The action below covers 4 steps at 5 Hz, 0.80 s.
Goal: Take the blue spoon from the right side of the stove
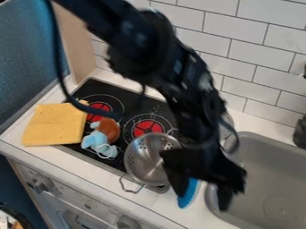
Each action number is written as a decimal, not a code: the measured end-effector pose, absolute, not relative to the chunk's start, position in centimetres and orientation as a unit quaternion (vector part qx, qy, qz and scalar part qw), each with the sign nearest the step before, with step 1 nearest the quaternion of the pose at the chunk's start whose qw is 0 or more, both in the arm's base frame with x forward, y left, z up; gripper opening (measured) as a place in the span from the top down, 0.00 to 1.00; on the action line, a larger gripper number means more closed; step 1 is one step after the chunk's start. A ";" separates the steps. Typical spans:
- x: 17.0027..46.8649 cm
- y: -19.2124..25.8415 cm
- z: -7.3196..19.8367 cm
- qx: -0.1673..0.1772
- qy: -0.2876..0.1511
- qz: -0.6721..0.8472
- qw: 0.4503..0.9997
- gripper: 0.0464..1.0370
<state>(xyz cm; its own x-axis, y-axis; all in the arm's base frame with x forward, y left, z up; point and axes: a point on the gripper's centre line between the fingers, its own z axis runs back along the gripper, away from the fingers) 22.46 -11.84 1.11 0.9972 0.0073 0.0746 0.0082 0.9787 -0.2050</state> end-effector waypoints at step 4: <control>24.6 -9.1 -3.4 -0.029 -0.031 0.067 0.997 0.04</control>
<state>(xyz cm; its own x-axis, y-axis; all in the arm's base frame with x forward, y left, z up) 24.63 -9.05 -3.37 0.9890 0.1355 0.0585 -0.1319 0.9893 -0.0627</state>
